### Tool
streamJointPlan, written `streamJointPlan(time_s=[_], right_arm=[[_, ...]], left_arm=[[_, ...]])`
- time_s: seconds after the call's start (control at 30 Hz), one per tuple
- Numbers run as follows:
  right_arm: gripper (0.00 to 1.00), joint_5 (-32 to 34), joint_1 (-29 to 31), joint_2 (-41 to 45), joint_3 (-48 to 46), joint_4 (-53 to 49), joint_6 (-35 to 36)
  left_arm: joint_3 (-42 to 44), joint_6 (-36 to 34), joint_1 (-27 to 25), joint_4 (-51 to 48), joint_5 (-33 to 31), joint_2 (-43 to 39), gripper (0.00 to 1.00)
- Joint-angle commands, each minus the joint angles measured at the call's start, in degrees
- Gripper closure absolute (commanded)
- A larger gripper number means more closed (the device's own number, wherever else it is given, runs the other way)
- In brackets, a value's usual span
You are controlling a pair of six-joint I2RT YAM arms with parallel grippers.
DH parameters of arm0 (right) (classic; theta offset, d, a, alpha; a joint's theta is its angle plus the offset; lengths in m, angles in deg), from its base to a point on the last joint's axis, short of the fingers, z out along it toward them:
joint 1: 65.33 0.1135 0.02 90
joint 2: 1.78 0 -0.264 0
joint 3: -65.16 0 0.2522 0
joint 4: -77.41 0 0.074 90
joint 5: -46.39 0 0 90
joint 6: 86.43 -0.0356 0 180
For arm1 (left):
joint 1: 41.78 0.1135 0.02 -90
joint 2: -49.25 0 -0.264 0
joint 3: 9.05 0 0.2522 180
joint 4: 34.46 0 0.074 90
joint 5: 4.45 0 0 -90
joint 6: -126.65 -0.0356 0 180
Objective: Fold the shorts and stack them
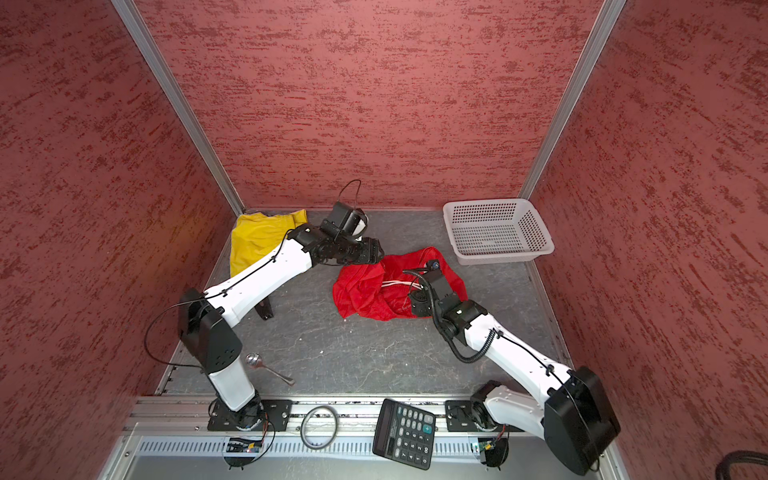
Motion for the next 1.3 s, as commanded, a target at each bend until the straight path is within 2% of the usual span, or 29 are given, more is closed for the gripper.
streamJointPlan(time_s=[0.0,0.17,0.3,0.37,0.43,0.47,0.53,0.67,0.77,0.9,1.1,1.27], right_arm=[[0.26,-0.4,-1.56,-1.73,-2.21,3.52,-2.11],[0.33,-3.73,-5.89,-7.32,-3.8,10.5,-2.58],[0.38,-5.32,-6.36,-10.85,-1.87,12.1,-0.66],[0.51,-4.43,-6.49,-12.83,-1.04,12.82,0.43],[0.81,-3.42,-6.65,-14.07,0.55,12.02,1.23],[0.91,-3.21,-6.67,-14.01,1.73,11.05,1.67],[1.0,-2.76,-6.72,-12.24,3.65,9.19,2.45],[1.0,-0.99,-6.8,-6.46,10.18,2.54,4.22],[1.0,-0.81,-6.78,-2.15,16.52,-2.02,5.4],[1.0,-0.99,-6.77,1.07,23.82,-6.29,6.54],[1.0,-2.93,-6.83,3.41,29.85,-8.48,6.82],[1.0,-4.62,-6.84,6.12,31.23,-6.83,7.85]], left_arm=[[-0.19,-1.94,-1.15,-5.86,-1.68,2.48,0.22],[0.29,-1.14,-1.88,-5.7,1.69,5.18,0.2],[-0.07,-0.93,-1.4,-6.67,1.83,5.82,0.19],[-0.06,-0.81,-0.97,-6.55,2.18,5.72,0.19],[-0.5,-0.55,-0.58,-7.03,2.22,5.76,0.19],[-0.84,-0.29,-0.43,-7.54,2.01,5.81,0.19],[-1.28,-0.35,-0.37,-8.07,1.45,5.1,0.19],[-1.64,-1.72,-0.53,-8.11,0.42,2.51,0.19],[-2.75,-3.0,-0.63,-8.3,0.85,1.26,0.24],[-6.63,-4.94,-1.08,-9.91,0.97,1.03,0.25],[-14.52,-6.67,-3.05,-13.63,-0.76,2.69,0.22],[-18.23,-7.54,-5.4,-14.82,-1.76,4.16,0.21]])
